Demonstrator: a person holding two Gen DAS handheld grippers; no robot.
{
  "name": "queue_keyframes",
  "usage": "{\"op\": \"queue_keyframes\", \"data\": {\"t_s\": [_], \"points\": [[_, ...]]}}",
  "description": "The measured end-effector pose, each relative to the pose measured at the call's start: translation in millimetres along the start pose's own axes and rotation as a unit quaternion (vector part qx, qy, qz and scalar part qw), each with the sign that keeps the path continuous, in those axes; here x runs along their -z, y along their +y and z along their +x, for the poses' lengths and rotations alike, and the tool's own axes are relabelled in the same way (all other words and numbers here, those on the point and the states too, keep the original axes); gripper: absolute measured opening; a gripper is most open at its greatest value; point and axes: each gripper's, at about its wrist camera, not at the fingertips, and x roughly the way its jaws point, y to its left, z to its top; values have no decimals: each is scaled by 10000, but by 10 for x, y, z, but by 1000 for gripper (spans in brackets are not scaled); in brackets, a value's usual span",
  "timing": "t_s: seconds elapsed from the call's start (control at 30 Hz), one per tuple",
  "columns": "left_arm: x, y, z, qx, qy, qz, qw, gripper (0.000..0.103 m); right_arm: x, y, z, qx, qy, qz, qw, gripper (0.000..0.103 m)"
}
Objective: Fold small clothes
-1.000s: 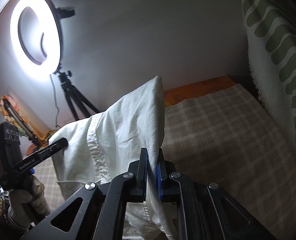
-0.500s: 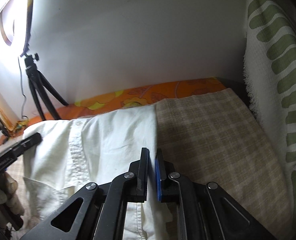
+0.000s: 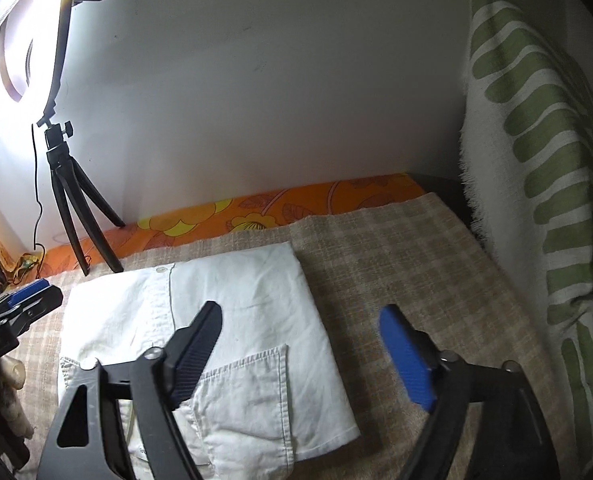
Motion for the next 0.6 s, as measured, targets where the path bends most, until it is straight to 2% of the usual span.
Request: {"op": "queue_keyframes", "data": {"t_s": [0.27, 0.6], "points": [[67, -134, -275, -59, -44, 152, 9999, 71, 55, 48, -281, 52, -149, 57, 9999, 89], [209, -286, -799, -98, -201, 309, 9993, 72, 205, 200, -878, 205, -425, 8, 9989, 93]]}}
